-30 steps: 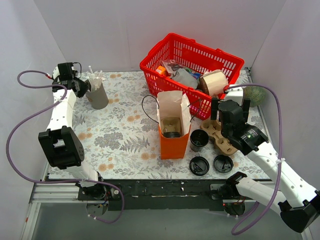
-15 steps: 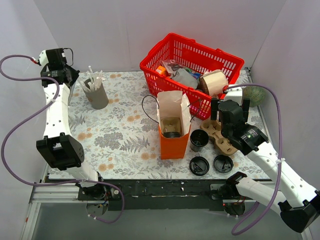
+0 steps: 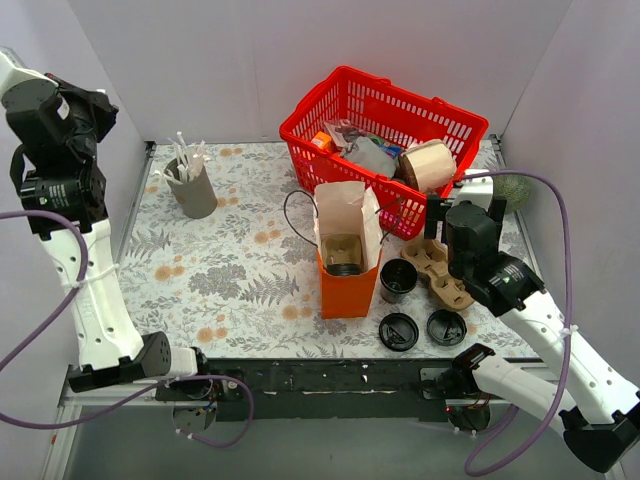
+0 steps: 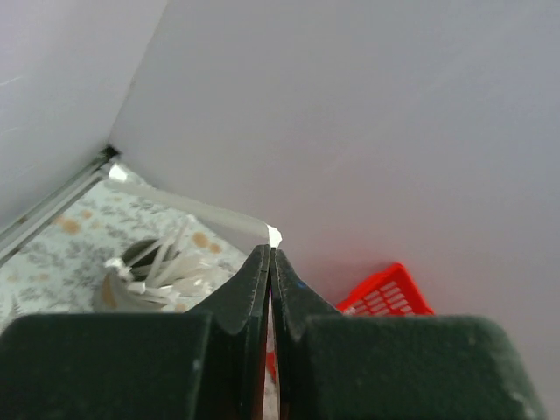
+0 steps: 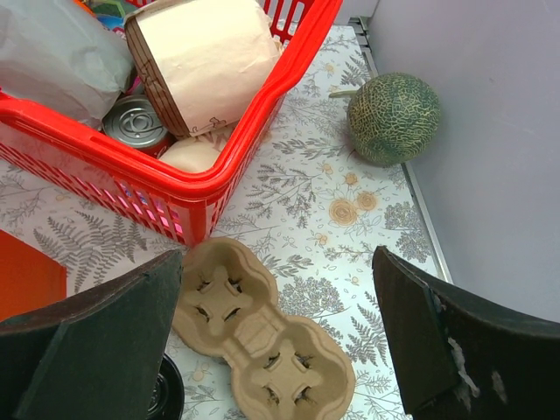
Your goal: Pack the takeout coffee
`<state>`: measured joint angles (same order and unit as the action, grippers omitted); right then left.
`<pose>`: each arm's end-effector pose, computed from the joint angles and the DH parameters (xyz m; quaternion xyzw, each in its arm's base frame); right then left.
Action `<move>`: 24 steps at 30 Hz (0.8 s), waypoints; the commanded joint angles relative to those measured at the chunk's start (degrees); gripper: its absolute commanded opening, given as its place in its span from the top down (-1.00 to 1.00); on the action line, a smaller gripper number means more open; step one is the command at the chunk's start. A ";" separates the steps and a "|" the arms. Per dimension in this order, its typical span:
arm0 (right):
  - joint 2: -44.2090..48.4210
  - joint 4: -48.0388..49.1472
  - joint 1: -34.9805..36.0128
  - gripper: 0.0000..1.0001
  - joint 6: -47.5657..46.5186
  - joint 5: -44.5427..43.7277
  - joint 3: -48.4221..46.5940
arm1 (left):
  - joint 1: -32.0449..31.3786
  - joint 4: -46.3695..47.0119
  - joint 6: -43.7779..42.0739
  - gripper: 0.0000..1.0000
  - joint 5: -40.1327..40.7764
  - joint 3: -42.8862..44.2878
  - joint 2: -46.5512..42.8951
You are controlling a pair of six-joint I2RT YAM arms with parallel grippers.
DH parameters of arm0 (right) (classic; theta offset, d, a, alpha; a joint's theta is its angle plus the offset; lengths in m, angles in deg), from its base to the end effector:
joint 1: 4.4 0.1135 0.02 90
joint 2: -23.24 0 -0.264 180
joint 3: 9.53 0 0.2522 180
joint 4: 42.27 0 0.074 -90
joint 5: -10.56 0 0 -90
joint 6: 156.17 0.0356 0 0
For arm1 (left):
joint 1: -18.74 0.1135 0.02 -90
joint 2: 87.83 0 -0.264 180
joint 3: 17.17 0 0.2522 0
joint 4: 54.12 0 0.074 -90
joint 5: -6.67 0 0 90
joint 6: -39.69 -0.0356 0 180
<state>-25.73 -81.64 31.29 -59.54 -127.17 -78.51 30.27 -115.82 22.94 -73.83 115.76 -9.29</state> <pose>0.1584 0.0813 0.3665 0.0392 0.7810 -0.1170 0.6122 0.2170 0.0503 0.5634 -0.5448 0.5157 -0.2843 0.5970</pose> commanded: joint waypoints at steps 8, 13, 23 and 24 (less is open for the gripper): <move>1.95 3.98 -0.17 -0.93 -0.66 0.53 0.55 | -0.10 17.69 10.12 1.00 -57.80 -6.83 -1.55; 2.04 4.16 -0.17 -0.93 -0.57 1.14 0.55 | -15.07 21.75 10.86 1.00 -62.85 -10.10 -0.24; 1.51 4.16 -0.17 -0.93 -0.57 2.46 0.90 | -25.59 18.33 12.53 1.00 -67.50 -13.18 1.79; 1.34 4.25 -0.17 -0.93 -0.57 2.46 0.91 | -25.85 16.84 12.27 1.00 -67.33 -13.35 1.53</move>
<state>-24.57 -80.19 31.29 -60.11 -125.09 -77.81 4.63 -97.57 34.42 -137.06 103.44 -5.11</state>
